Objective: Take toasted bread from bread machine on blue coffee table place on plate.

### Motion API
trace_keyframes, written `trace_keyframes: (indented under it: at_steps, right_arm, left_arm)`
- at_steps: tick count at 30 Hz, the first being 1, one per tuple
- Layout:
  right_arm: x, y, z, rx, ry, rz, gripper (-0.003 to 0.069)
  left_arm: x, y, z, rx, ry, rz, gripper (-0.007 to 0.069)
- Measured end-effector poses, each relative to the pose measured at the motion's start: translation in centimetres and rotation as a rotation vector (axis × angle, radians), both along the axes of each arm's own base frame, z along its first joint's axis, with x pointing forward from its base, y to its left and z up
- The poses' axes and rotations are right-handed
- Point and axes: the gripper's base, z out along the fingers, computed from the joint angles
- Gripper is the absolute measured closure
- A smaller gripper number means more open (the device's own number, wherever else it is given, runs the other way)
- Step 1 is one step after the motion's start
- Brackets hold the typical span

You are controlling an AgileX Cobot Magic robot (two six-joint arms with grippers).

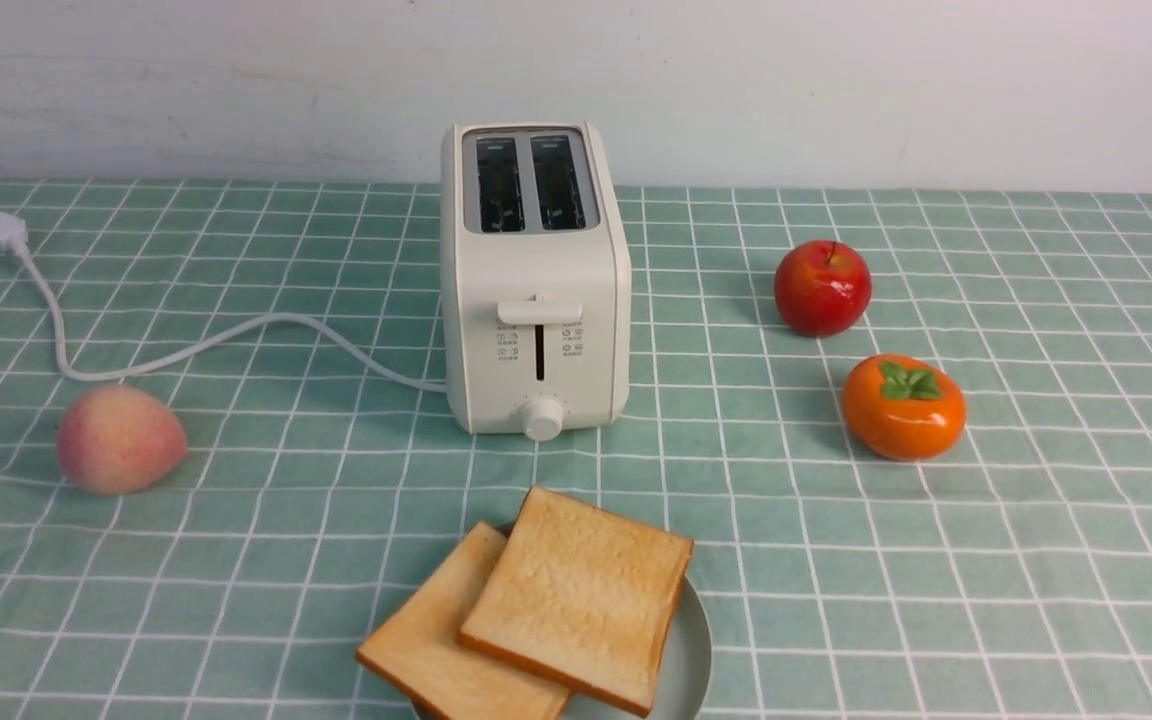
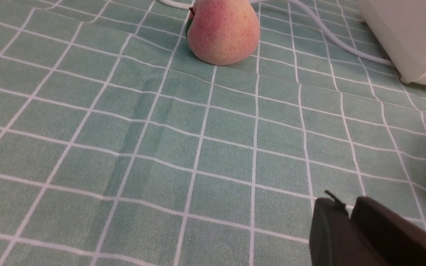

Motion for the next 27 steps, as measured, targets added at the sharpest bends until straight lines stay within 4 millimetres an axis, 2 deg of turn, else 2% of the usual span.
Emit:
trace_keyframes:
  at_steps: [27]
  right_arm:
    - [0.17, -0.05, 0.09, 0.006, -0.043, -0.016, 0.0512]
  left_arm:
    - [0.00, 0.00, -0.05, 0.001, 0.003, 0.000, 0.0533]
